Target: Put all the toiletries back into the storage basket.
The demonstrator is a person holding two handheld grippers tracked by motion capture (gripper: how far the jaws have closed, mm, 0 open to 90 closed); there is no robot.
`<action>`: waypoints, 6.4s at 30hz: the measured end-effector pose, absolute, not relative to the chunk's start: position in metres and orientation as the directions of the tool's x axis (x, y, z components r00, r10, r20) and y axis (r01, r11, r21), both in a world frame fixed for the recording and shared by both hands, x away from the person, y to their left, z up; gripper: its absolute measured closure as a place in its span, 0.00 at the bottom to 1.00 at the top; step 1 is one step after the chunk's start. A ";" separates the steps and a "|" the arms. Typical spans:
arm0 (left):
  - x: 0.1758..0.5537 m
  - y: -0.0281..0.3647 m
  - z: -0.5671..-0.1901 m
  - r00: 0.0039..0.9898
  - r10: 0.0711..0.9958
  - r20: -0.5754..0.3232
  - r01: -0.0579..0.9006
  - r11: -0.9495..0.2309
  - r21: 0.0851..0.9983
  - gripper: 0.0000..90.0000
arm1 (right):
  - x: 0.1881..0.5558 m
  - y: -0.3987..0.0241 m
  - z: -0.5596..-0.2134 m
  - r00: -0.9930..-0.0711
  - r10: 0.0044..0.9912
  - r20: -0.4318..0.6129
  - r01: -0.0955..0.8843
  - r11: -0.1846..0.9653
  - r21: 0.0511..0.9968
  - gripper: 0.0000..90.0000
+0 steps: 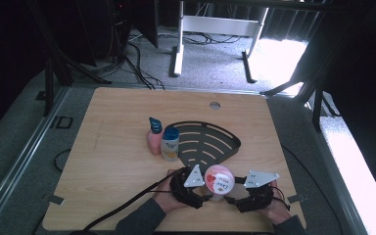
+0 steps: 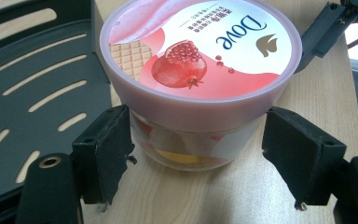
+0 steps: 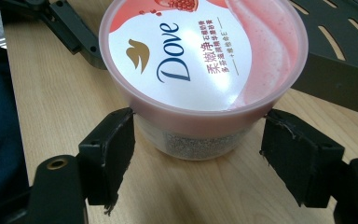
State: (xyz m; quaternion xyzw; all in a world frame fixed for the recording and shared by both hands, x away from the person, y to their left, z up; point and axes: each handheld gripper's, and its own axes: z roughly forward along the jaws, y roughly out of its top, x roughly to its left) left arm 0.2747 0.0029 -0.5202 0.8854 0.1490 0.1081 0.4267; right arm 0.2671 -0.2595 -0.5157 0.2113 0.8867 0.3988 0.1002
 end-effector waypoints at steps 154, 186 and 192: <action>0.360 -0.030 -0.489 0.895 0.436 0.096 0.206 -0.594 0.778 0.28 | 0.359 -0.279 -0.485 -0.867 0.497 -0.035 0.308 0.589 0.747 0.25; 0.377 -0.036 -0.486 0.888 0.444 0.120 0.202 -0.610 0.766 0.29 | 0.380 -0.280 -0.482 -0.863 0.503 -0.040 0.319 0.605 0.730 0.25; 0.380 -0.037 -0.485 0.887 0.446 0.122 0.201 -0.610 0.766 0.29 | 0.382 -0.281 -0.482 -0.860 0.508 -0.036 0.323 0.599 0.733 0.25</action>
